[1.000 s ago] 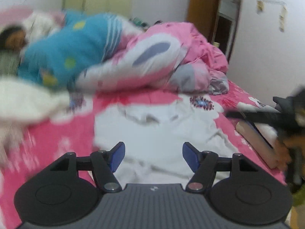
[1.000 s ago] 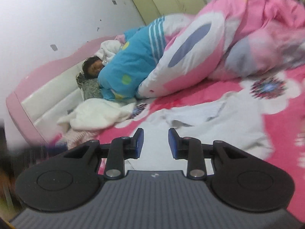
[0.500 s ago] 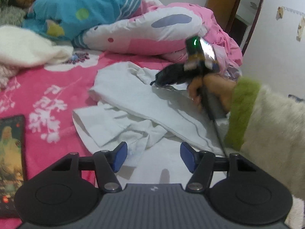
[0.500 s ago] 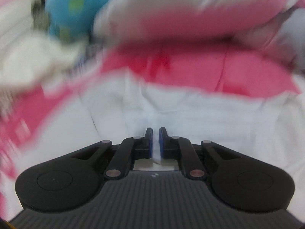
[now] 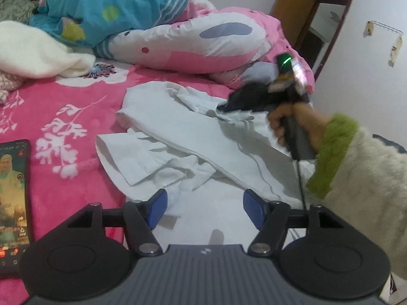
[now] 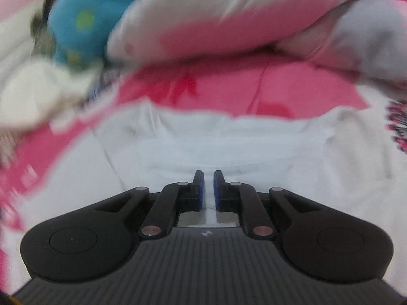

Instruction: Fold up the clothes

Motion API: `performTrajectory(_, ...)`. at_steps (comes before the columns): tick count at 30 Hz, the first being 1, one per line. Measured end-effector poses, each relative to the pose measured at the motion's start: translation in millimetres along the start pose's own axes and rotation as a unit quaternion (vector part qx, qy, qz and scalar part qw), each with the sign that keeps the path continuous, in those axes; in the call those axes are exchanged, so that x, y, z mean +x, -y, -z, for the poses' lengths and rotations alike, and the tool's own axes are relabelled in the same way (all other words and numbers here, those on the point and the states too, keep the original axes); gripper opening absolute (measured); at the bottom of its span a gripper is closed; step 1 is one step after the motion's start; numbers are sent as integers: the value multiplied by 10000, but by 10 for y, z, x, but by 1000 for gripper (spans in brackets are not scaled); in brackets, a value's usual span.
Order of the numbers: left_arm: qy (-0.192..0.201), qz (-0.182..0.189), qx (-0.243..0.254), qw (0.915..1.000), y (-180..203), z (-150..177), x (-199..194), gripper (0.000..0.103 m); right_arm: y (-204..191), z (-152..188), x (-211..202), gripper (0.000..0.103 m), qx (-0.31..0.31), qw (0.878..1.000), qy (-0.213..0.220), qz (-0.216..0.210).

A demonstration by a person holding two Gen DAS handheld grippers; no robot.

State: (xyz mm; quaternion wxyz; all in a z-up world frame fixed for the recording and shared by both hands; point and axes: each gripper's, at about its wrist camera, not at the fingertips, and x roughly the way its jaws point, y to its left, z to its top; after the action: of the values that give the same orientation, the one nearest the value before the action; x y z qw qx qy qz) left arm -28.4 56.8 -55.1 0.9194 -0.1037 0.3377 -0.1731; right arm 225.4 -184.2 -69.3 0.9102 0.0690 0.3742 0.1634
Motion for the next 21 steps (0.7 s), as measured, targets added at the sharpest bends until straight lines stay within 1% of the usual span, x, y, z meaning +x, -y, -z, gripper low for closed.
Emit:
performTrajectory(2, 2, -7, 77, 10000, 27, 42, -55, 71, -70, 43, -509, 13, 86, 9988, 395, -280)
performTrajectory(3, -16, -7, 103, 9999, 38, 62, -77, 72, -109, 103, -747, 21, 62, 9981, 532, -310)
performTrajectory(4, -33, -7, 129, 9999, 49, 82, -100, 73, -152, 189, -995, 33, 31, 9973, 668, -316)
performTrajectory(5, -67, 0, 141, 9999, 55, 103, -123, 73, -188, 325, -1247, 39, 18, 9965, 784, -298)
performTrajectory(6, -114, 11, 127, 9999, 63, 134, -149, 74, -210, 484, -1489, 50, 42, 9957, 876, -287)
performTrajectory(7, -164, 23, 106, 9998, 71, 168, -175, 75, -227, 665, -1710, 58, 83, 9951, 941, -295)
performTrajectory(9, -304, 42, 62, 9995, 96, 249, -222, 76, -229, 1076, -2078, 65, 224, 9942, 992, -339)
performTrajectory(10, -367, 37, 32, 9993, 117, 292, -248, 76, -196, 1277, -2214, 71, 333, 9942, 980, -306)
performTrajectory(11, -426, 29, -1, 9991, 138, 335, -274, 76, -181, 1465, -2317, 73, 451, 9944, 932, -228)
performTrajectory(13, -512, 23, -33, 9987, 185, 413, -333, 79, -185, 1797, -2468, 81, 657, 9944, 825, -6)
performTrajectory(14, -543, 17, -46, 9985, 216, 452, -366, 80, -188, 1941, -2546, 81, 754, 9937, 822, 102)
performTrajectory(15, -571, 11, -59, 9983, 249, 491, -400, 84, -186, 2063, -2615, 82, 887, 9924, 841, 158)
performTrajectory(16, -582, 5, -55, 9983, 282, 525, -435, 87, -177, 2156, -2673, 84, 1067, 9902, 889, 145)
performTrajectory(18, -571, -4, -30, 9984, 350, 590, -507, 89, -165, 2309, -2770, 88, 1420, 9847, 1005, -22)
performTrajectory(21, -589, -30, 29, 9983, 446, 677, -595, 93, -188, 2441, -2882, 98, 1646, 9794, 1160, -121)
